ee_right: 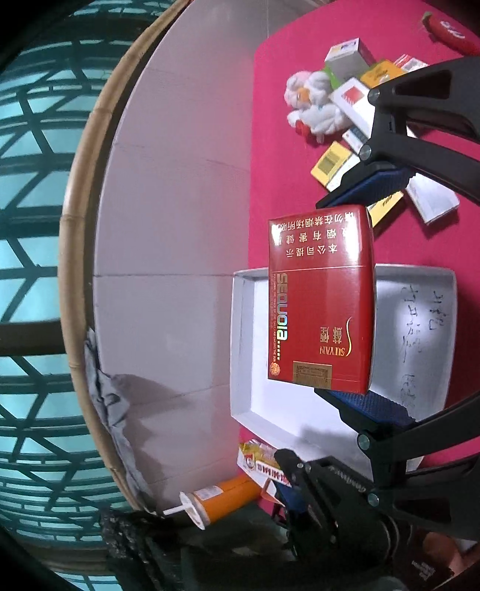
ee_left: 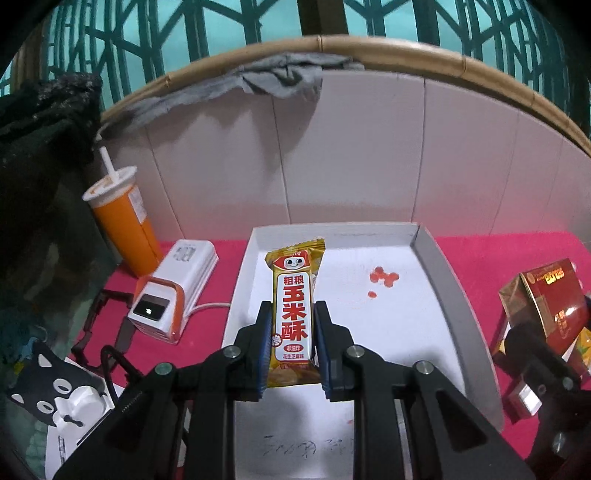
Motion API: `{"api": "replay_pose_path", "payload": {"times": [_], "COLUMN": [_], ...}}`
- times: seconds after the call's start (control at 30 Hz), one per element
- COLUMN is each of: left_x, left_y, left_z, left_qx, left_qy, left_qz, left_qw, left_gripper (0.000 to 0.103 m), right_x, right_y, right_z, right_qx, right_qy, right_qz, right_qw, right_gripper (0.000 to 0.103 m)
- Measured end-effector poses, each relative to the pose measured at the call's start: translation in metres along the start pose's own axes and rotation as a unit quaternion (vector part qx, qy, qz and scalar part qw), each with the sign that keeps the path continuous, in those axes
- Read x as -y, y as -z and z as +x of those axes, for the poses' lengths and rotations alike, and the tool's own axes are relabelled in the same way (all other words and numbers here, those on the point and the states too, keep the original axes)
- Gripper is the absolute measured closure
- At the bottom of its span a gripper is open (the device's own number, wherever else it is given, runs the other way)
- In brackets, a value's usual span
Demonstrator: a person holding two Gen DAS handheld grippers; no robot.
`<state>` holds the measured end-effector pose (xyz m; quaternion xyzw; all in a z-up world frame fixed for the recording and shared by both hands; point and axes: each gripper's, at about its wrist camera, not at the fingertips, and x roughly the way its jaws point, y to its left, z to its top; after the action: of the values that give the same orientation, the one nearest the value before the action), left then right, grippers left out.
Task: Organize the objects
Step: 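Carry the red pack and snack bar over the white box tray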
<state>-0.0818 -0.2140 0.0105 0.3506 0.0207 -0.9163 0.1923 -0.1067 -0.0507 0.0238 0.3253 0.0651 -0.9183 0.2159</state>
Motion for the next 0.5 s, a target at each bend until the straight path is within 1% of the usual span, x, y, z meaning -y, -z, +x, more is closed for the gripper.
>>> {"api": "replay_pose_path", "payload": {"times": [0.3,0.33,0.5], "left_x": [0.005,0.006,0.004], "left_y": [0.007,0.008,0.009], "left_z": [0.031,0.033,0.044], "left_qx": [-0.043,-0.050,-0.058], "left_qy": [0.010,0.005,0.003], "left_qz": [0.016,0.012,0.011], "left_qw": [0.9989,0.9987,0.9982], "left_gripper": [0.083,0.082,0.082], "right_x": [-0.009,-0.010,-0.017], "right_y": [0.015,0.017,0.025], "right_z": [0.037,0.042,0.058], "right_qx": [-0.042,-0.045,-0.055], "right_qy": [0.000,0.003,0.013], "right_qz": [-0.021,-0.025,-0.046], "right_qw": [0.999,0.999,0.997], "right_gripper": [0.012,0.012,0.012]}}
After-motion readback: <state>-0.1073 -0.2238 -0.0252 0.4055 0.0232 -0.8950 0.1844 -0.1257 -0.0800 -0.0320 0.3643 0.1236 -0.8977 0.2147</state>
